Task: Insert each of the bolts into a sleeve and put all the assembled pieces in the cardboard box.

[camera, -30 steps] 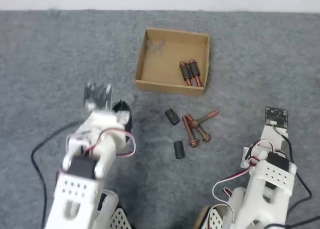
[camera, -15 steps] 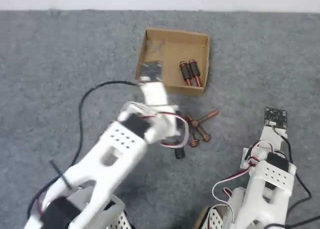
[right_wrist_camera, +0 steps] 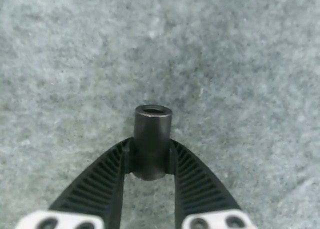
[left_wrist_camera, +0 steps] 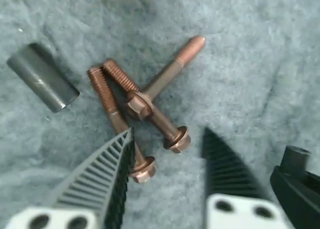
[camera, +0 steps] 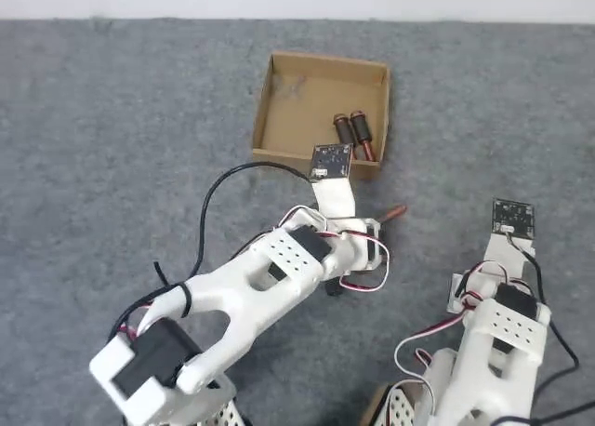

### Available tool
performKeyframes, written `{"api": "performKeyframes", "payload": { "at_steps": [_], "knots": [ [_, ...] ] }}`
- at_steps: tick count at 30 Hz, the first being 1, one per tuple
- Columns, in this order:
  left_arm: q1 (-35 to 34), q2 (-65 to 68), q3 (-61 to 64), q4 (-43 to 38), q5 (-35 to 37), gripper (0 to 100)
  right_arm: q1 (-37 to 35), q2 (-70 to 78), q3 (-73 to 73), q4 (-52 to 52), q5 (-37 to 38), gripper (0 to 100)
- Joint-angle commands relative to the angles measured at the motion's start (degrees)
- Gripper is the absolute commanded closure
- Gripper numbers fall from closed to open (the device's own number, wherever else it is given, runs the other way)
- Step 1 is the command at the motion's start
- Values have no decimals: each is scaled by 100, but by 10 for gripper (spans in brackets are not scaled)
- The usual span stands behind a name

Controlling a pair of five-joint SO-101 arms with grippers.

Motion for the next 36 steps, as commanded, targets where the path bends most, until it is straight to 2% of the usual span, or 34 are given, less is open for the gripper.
{"api": "performKeyframes", "payload": {
  "at_steps": [1,8,11,13,23,31,36],
  "knots": [
    [44,-18,-391,-158,211,742,-119,-180,-35,-84,79,991],
    [-255,1002,-998,-132,211,751,-110,-180,-35,-84,79,991],
    [-308,1407,-1481,185,273,770,-110,-180,-26,-75,79,991],
    [-316,1486,-1684,422,422,783,-101,-180,-26,-66,79,991],
    [-993,1486,-1833,431,431,900,-92,-180,-26,-66,79,991],
    [-1389,1433,-1938,448,431,856,-92,-180,-26,-75,79,991],
    [-1327,633,-1947,1029,448,817,-110,-180,-26,-84,79,991]
  ]
}}
